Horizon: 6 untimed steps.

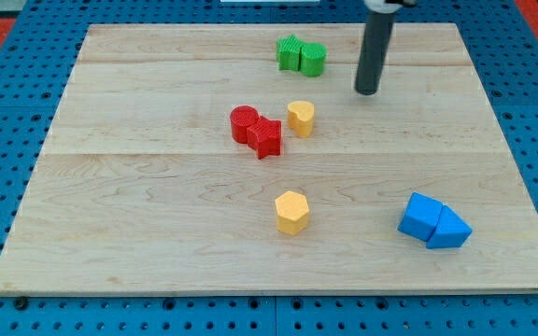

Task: Slide the green star and the green circle slightly up

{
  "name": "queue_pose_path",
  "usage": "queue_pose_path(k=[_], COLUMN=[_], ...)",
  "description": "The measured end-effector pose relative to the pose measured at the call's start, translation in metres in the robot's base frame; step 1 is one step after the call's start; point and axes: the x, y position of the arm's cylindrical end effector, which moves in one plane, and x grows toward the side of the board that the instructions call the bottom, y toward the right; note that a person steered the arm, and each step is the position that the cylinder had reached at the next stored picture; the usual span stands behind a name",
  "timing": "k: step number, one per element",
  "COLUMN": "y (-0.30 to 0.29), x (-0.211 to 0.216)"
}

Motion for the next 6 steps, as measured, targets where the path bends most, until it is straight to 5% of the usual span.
queue_pose_path(k=[2, 3, 4, 5, 6], y=[-0.069, -0.094, -0.033, -0.112, -0.145], x=[-0.068, -0.064, -0.031, -0.008, -0.034])
